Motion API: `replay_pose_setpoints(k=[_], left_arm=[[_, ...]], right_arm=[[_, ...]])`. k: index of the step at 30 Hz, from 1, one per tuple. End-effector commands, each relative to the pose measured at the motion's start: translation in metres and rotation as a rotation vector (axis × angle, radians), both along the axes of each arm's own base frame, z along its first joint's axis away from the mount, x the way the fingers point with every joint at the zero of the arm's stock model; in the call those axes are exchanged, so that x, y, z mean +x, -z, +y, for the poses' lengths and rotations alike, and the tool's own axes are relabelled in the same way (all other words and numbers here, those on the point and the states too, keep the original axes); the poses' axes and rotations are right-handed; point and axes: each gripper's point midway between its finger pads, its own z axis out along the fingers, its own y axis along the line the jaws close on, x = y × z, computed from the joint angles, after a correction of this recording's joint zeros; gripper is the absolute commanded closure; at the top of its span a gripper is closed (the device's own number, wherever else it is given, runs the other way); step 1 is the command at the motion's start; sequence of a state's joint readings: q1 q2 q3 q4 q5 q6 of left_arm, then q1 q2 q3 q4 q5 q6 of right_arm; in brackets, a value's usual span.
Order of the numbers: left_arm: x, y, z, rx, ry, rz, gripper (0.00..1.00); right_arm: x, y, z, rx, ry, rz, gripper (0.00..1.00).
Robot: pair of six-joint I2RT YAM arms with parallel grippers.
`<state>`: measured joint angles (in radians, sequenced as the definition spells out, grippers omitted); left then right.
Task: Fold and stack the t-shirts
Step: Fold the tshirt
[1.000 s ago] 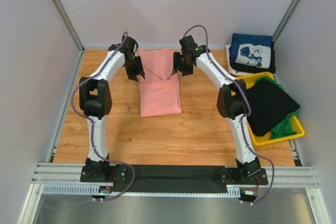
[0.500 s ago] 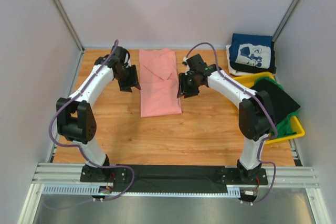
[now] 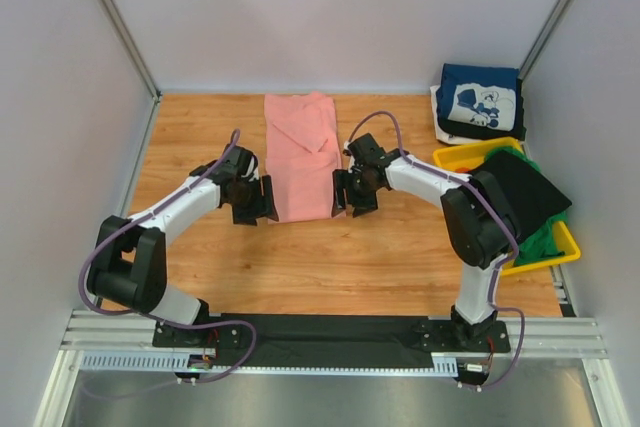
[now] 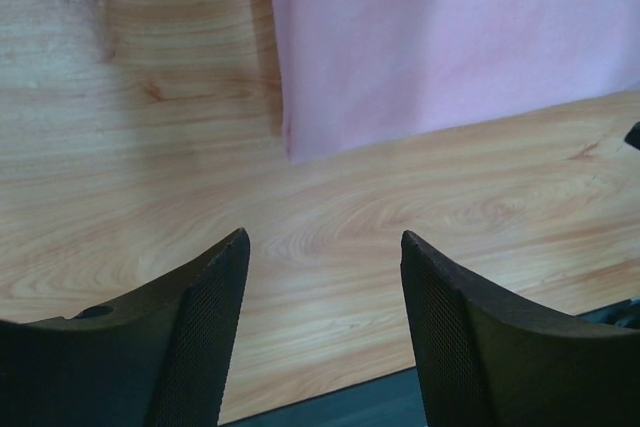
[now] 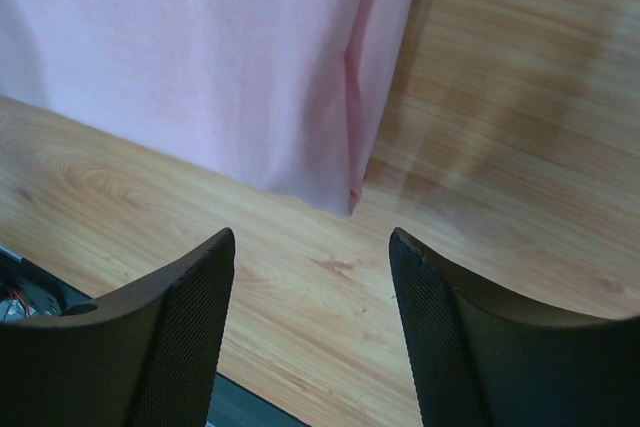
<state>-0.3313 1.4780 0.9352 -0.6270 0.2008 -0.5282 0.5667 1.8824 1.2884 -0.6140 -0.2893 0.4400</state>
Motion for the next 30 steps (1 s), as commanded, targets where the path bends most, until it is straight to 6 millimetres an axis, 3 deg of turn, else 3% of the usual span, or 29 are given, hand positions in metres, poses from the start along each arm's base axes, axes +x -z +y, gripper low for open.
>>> replay_pose_setpoints(k=[1,6,7,18,23,30], left_arm=[[0.028,-0.013,-0.006,-0.039,-0.026,-0.127,0.31],[0.027,0.001,-0.001,-0.012,-0.057,-0.115,0.31],[0.027,0.003,0.001,-0.003,-0.068,-0.119,0.31],[0.019,0.031,0.000,-0.040,-0.133,-0.100,0.36],[0.018,0.044,-0.001,-0.044,-0.147,-0.077,0.37],[0.023,0.042,0.001,-0.055,-0.185,-0.128,0.42]], right_arm=[[0.015,0.004,0.015,0.044,-0.018,-0.050,0.36],[0.018,0.026,0.012,0.013,0.004,-0.027,0.39],[0.017,0.030,0.008,0.006,0.011,-0.020,0.43],[0.014,0.035,-0.004,0.020,0.044,-0.010,0.78],[0.013,0.038,-0.004,0.023,0.038,-0.004,0.85],[0.011,0.041,-0.004,0.026,0.030,0.000,0.95]])
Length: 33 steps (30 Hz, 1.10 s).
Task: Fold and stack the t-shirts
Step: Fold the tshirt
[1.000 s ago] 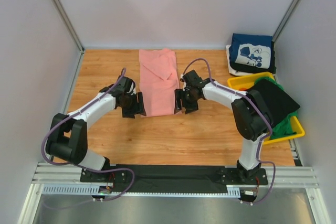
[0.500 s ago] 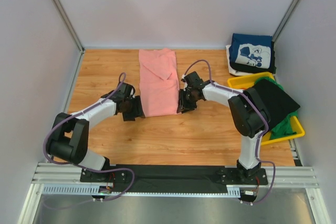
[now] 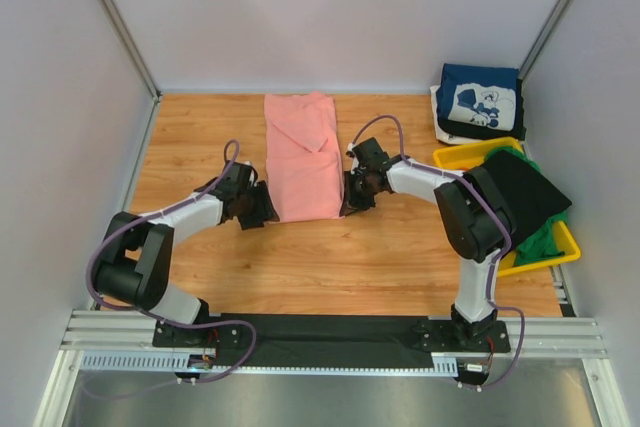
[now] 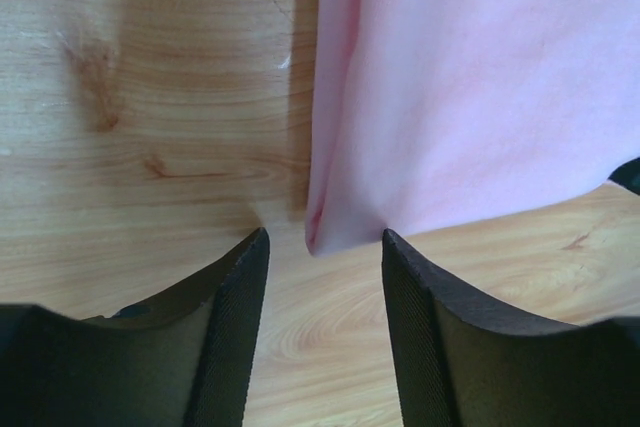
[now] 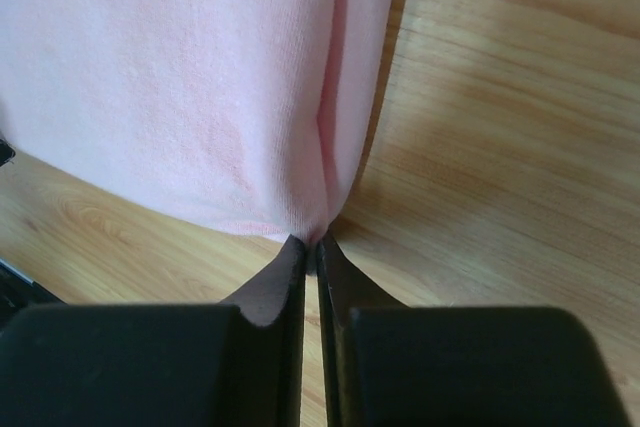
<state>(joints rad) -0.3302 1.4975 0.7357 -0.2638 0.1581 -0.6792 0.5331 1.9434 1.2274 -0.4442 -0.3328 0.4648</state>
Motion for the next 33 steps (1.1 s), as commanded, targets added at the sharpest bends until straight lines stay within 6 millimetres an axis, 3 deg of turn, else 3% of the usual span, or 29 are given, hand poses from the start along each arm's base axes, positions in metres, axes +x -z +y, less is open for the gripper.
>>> replay_pose_setpoints(k=[1,6,11,13,15,18,23,27,33], left_arm=[[0.004,0.005,0.005,0.014,-0.038,-0.022,0.44],[0.004,0.014,0.002,-0.001,-0.041,0.005,0.62],[0.003,0.016,0.001,-0.008,-0.045,0.010,0.66],[0.004,0.016,0.000,-0.015,-0.045,0.007,0.76],[0.006,0.012,-0.003,-0.028,-0.046,-0.005,0.98],[0.005,0.001,-0.004,-0.041,-0.036,-0.023,1.00],[-0.011,-0.027,0.008,-0.011,-0.043,-0.047,1.00],[-0.033,-0.048,0.014,-0.027,-0.052,-0.057,1.00],[-0.071,-0.084,0.017,-0.098,-0.067,-0.076,1.00]], right_arm=[[-0.005,0.015,-0.007,-0.038,-0.005,0.010,0.96],[-0.006,0.017,-0.006,-0.033,-0.014,0.018,1.00],[-0.005,0.019,-0.006,-0.029,-0.013,0.019,1.00],[-0.006,0.018,-0.005,-0.024,-0.016,0.022,1.00],[-0.005,0.017,-0.005,-0.020,-0.013,0.020,1.00],[-0.009,0.010,-0.006,-0.014,-0.010,0.013,1.00],[-0.019,-0.023,-0.006,0.028,0.018,-0.018,1.00],[-0.034,-0.064,-0.008,0.032,0.027,-0.083,1.00],[-0.071,-0.109,-0.010,0.034,0.042,-0.151,1.00]])
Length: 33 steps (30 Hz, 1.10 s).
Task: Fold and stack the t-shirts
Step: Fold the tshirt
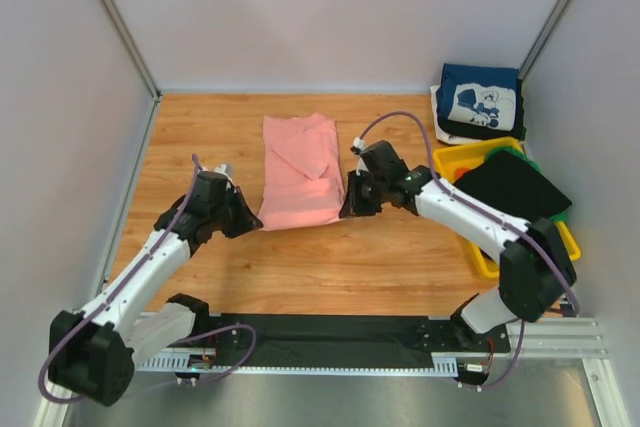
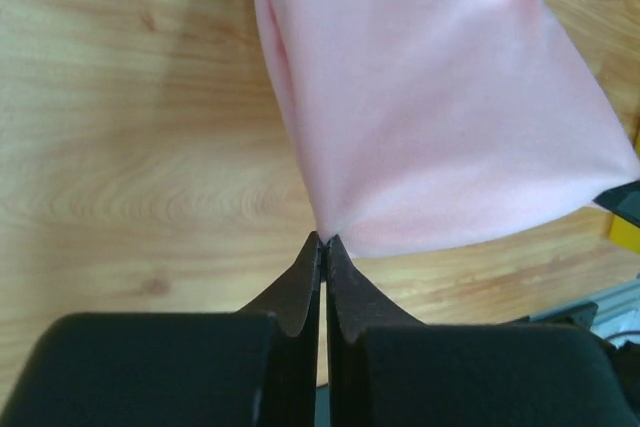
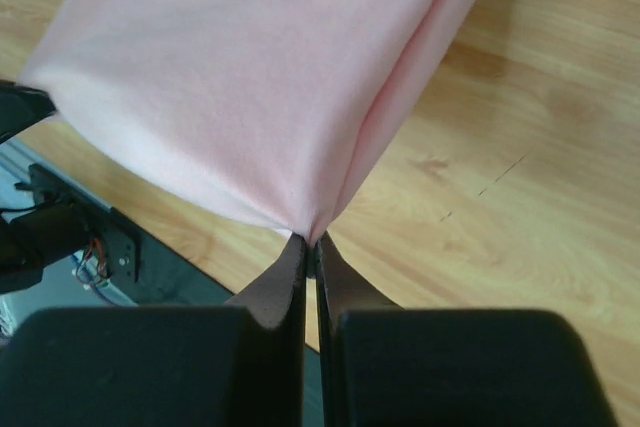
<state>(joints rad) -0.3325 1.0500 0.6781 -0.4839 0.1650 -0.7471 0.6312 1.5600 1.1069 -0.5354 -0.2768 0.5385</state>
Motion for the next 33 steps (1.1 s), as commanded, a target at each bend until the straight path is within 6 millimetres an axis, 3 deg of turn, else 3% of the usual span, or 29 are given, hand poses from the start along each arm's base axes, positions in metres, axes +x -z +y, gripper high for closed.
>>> replay_pose_setpoints(k=[1,6,10,13,20,26,33], left_arm=[[-0.039,-0.004,0.009,-0.004,-0.016,0.081,1.00],[-0.069,-0.028,0.012,-0.052,0.000,0.045,1.00],[-0.095,-0.032,0.023,-0.035,-0.008,0.068,1.00],[-0.103,-0.037,0.027,-0.032,-0.008,0.056,1.00],[-0.084,-0.054,0.031,0.027,-0.014,0.031,1.00],[-0.044,-0.086,0.022,0.060,0.013,-0.011,1.00],[0.005,-0.098,0.012,0.088,0.029,0.004,1.00]], right_arm=[[-0.029,-0.014,-0.014,-0.043,0.051,-0.008,1.00],[-0.062,-0.031,-0.016,-0.039,0.090,-0.025,1.00],[-0.088,-0.037,-0.016,-0.056,0.096,-0.027,1.00],[-0.103,-0.043,-0.013,-0.049,0.085,-0.029,1.00],[-0.075,-0.067,-0.025,-0.110,0.153,-0.138,1.00],[-0.040,-0.072,-0.032,-0.166,0.182,-0.142,1.00],[0.000,-0.072,-0.030,-0.185,0.175,-0.128,1.00]])
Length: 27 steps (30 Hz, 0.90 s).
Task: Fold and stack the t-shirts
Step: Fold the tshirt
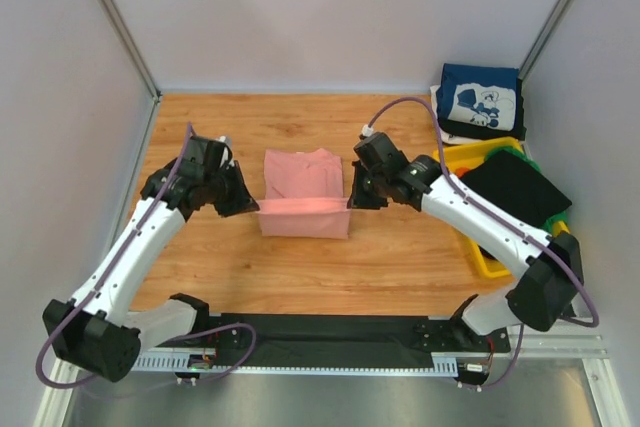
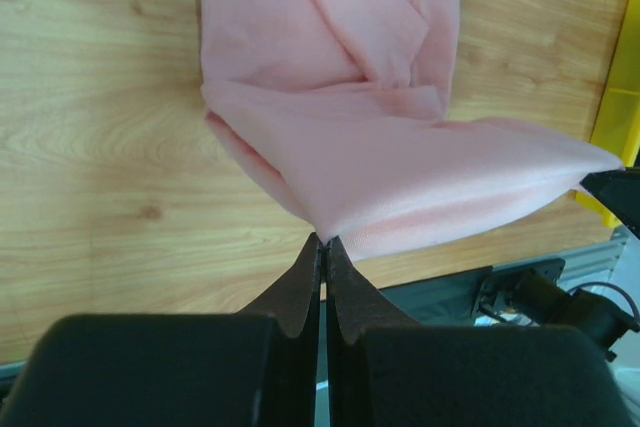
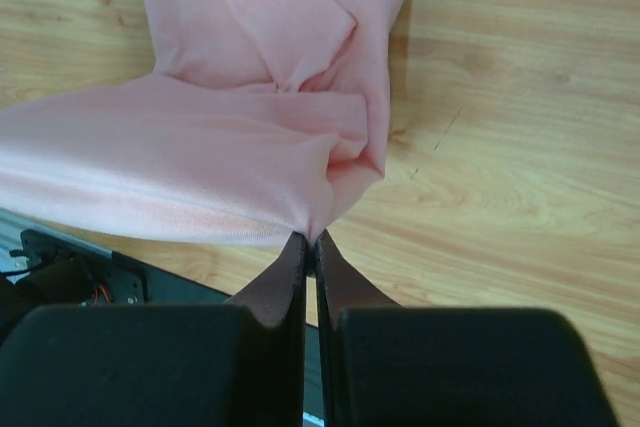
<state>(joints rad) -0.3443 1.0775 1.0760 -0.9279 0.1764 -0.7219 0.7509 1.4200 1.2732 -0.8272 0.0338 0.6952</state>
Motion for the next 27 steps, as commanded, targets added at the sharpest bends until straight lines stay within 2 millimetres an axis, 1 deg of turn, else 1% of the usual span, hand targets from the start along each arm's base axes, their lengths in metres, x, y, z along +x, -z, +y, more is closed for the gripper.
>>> replay_pose_setpoints(k=[1,2,3,4,5,6,7,8,9,10,11,12,14,15,16,17,18,19,20,21,22,23,24,25,27], left_arm=[[0.027,-0.007,0.009,0.064,-0.005,-0.044,1.00],[0.034,-0.013,0.009,0.061,-0.008,-0.057,1.00],[0.039,-0.013,0.008,0.062,-0.011,-0.059,1.00],[0.046,-0.010,0.009,0.064,-0.014,-0.045,1.00],[0.052,-0.014,0.008,0.060,-0.014,-0.053,1.00],[0.058,-0.009,0.008,0.065,-0.017,-0.036,1.00],[0.062,-0.009,0.008,0.067,-0.017,-0.036,1.00],[0.068,-0.011,0.008,0.066,-0.019,-0.042,1.00],[0.074,-0.006,0.010,0.074,-0.026,-0.024,1.00],[0.078,-0.005,0.010,0.077,-0.028,-0.021,1.00],[0.084,-0.007,0.011,0.075,-0.034,-0.029,1.00],[0.091,-0.002,0.013,0.077,-0.043,-0.014,1.00],[0.101,-0.003,0.015,0.077,-0.047,-0.016,1.00],[0.109,0.004,0.018,0.080,-0.060,0.007,1.00],[0.113,0.007,0.019,0.078,-0.061,0.017,1.00],[0.120,0.005,0.019,0.072,-0.066,0.012,1.00],[0.126,0.013,0.020,0.070,-0.069,0.038,1.00],[0.130,0.015,0.020,0.070,-0.071,0.044,1.00],[0.137,0.012,0.019,0.063,-0.070,0.034,1.00],[0.142,0.020,0.019,0.067,-0.070,0.053,1.00],[0.145,0.022,0.019,0.067,-0.073,0.059,1.00],[0.152,0.018,0.018,0.061,-0.071,0.047,1.00],[0.156,0.025,0.017,0.062,-0.070,0.065,1.00],[0.162,0.022,0.016,0.057,-0.068,0.057,1.00],[0.169,0.029,0.016,0.058,-0.064,0.071,1.00]], right_arm=[[0.021,-0.006,-0.013,-0.063,-0.008,-0.027,1.00],[0.026,-0.001,-0.011,-0.070,-0.012,-0.014,1.00],[0.032,-0.008,-0.009,-0.063,-0.018,-0.029,1.00],[0.037,-0.007,-0.010,-0.065,-0.013,-0.027,1.00],[0.042,-0.003,-0.008,-0.070,-0.018,-0.017,1.00],[0.048,-0.008,-0.006,-0.067,-0.020,-0.028,1.00],[0.054,-0.003,-0.007,-0.076,-0.018,-0.016,1.00],[0.059,-0.003,-0.006,-0.074,-0.019,-0.018,1.00],[0.067,-0.008,-0.007,-0.070,-0.009,-0.031,1.00],[0.073,-0.003,-0.006,-0.079,-0.010,-0.025,1.00],[0.074,-0.003,-0.002,-0.064,-0.030,-0.011,1.00],[0.080,-0.002,-0.003,-0.065,-0.028,-0.012,1.00],[0.092,-0.001,0.000,-0.068,-0.037,-0.011,1.00],[0.097,-0.002,-0.001,-0.068,-0.031,-0.015,1.00],[0.104,-0.001,0.002,-0.068,-0.033,-0.017,1.00],[0.109,-0.001,0.002,-0.068,-0.040,-0.017,1.00],[0.114,-0.001,0.001,-0.069,-0.038,-0.018,1.00],[0.119,0.006,0.001,-0.080,-0.038,-0.004,1.00],[0.124,-0.001,0.003,-0.075,-0.043,-0.019,1.00],[0.128,0.001,0.002,-0.080,-0.040,-0.019,1.00],[0.134,0.005,0.000,-0.086,-0.034,-0.012,1.00],[0.138,0.003,0.000,-0.083,-0.032,-0.019,1.00],[0.142,0.003,-0.001,-0.082,-0.029,-0.020,1.00],[0.146,0.006,-0.002,-0.083,-0.024,-0.013,1.00],[0.152,0.006,-0.003,-0.079,-0.022,-0.019,1.00]])
